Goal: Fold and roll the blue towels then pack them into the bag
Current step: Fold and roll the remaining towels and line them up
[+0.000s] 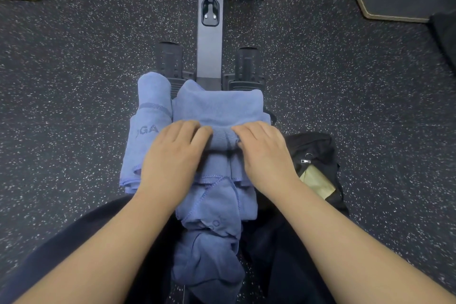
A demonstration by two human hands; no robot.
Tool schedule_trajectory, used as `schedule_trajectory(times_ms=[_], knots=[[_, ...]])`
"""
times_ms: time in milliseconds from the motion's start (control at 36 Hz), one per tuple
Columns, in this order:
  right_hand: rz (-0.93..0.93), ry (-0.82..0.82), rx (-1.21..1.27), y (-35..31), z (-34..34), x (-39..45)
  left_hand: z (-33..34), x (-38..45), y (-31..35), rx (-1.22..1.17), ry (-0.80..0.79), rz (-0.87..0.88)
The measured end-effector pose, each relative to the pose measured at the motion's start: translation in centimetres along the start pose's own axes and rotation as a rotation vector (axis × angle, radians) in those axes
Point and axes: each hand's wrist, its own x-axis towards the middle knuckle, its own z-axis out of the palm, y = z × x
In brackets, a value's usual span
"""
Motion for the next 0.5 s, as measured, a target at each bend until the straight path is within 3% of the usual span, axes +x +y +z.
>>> schedule_trajectory(times_ms=[361, 500], knots=[[-0.028, 0.062, 0.040, -0.3, -1.0, -0.3, 0.0, -0.3, -0.1, -0.057, 0.108, 0.013], [-0.034, 0.022, 0.032, -0.3, -1.9, -1.3, -0.7, -0.8, -0.2, -0.106, 0.083, 0.082]])
